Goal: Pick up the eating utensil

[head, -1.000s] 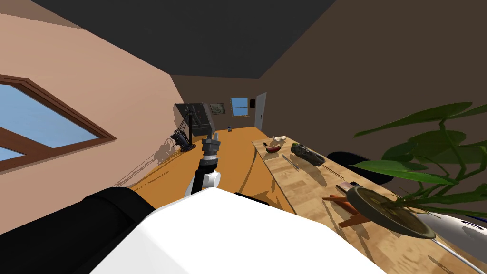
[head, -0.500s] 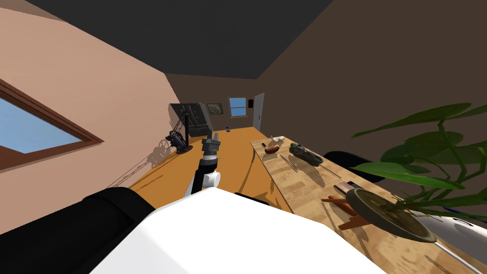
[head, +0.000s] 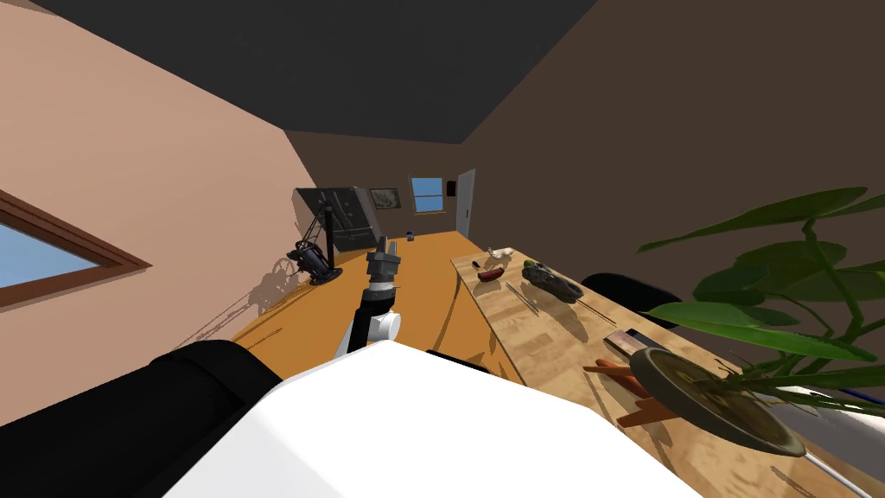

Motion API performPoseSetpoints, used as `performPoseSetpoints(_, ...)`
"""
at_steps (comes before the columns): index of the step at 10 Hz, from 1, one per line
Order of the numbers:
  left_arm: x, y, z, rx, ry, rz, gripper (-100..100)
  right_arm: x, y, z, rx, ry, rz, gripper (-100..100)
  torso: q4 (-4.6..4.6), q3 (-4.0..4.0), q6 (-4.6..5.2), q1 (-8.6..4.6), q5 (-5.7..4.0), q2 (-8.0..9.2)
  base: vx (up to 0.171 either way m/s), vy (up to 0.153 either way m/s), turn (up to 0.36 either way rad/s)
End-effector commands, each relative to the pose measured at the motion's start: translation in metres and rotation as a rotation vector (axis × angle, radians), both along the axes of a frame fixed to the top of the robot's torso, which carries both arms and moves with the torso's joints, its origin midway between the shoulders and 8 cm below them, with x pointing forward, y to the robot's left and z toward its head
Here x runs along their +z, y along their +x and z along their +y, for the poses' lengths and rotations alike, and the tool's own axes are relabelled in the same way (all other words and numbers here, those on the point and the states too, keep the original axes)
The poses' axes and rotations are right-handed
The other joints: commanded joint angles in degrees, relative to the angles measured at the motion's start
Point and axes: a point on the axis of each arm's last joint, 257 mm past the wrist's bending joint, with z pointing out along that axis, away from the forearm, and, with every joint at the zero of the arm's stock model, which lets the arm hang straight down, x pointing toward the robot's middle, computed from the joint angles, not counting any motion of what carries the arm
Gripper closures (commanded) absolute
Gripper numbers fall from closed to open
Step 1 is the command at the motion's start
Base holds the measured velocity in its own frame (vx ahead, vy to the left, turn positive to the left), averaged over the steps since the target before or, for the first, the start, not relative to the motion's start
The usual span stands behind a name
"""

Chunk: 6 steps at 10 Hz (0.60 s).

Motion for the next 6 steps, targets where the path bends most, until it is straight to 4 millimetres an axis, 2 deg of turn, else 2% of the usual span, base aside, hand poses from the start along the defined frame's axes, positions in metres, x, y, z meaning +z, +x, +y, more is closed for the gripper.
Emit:
performPoseSetpoints(1, 0.0, 0.0, 0.0, 0.0, 0.0, 0.0, 0, -0.001, -0.003, 0.0, 0.025, -0.005, 0.0, -100, 0.0, 0.0, 0.0, 0.0, 0.0, 0.0, 0.066, -0.008, -0.045)
performPoseSetpoints(6, 0.0, 0.0, 0.0, 0.0, 0.0, 0.0, 0, -0.006, -0.023, 0.005, 0.041, -0.003, -0.002, -100, 0.01, 0.03, -0.04, -0.04, 0.0, 0.07, 0.074, -0.01, -0.067)
